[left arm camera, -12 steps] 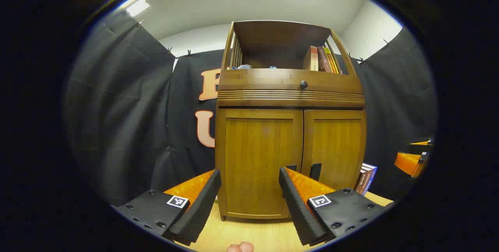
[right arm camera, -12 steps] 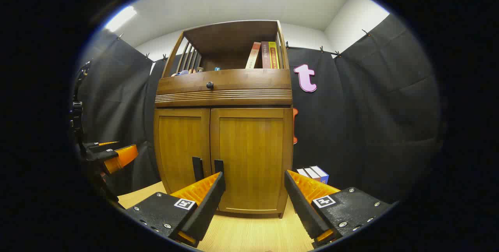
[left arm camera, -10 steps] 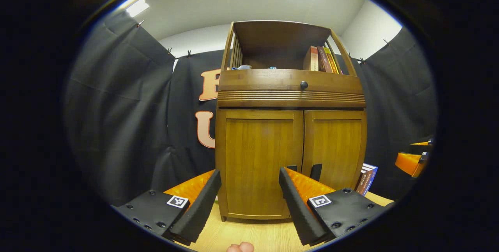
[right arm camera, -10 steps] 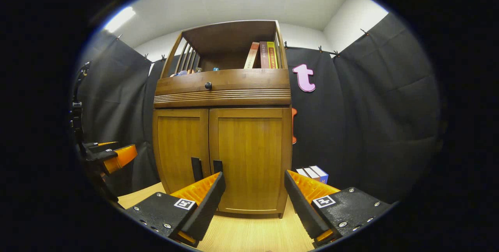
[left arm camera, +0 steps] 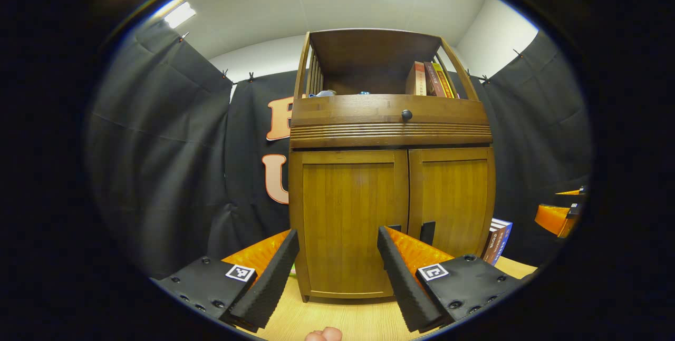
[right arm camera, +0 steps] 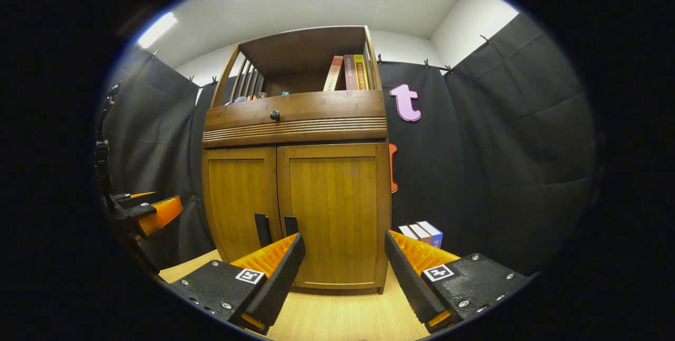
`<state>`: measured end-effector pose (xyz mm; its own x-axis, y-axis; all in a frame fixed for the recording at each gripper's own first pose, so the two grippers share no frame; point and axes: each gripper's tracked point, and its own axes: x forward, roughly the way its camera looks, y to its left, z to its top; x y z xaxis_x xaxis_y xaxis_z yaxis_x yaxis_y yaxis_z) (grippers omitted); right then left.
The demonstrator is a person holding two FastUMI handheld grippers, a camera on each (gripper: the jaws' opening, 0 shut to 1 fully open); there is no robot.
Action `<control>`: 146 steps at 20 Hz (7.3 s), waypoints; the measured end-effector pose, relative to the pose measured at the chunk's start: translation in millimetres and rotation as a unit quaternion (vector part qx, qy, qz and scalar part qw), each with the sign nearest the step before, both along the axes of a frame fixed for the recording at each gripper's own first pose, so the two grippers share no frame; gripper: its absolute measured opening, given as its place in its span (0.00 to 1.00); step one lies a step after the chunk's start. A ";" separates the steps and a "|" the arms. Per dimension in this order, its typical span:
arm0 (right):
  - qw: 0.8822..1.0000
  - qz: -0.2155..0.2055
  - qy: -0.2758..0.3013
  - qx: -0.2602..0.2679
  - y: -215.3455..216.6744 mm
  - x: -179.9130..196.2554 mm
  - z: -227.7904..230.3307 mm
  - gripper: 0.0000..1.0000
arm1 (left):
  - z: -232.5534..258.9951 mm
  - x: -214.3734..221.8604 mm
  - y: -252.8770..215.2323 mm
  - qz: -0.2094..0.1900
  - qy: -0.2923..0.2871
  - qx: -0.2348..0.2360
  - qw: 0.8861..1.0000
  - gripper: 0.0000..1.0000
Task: Open the right door of the double-door shoe cabinet with the right hand, and open the left door with the left hand.
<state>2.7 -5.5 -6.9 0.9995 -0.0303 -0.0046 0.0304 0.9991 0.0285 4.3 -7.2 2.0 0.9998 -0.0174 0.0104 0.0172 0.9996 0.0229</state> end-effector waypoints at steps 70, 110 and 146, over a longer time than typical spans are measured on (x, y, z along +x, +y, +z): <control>0.996 0.061 0.034 -0.056 107.6 248.2 -120.3 0.92 | -10.9 -16.3 81.7 0.081 -0.004 -0.001 0.997 0.96; 0.990 0.120 0.064 0.041 110.7 193.4 -137.6 0.25 | -6.8 -41.1 53.9 0.050 -0.002 0.010 0.999 0.96; 0.994 0.054 0.077 0.050 -27.1 42.3 -132.8 0.21 | -20.3 -47.4 -25.8 -0.009 0.012 -0.008 1.000 0.96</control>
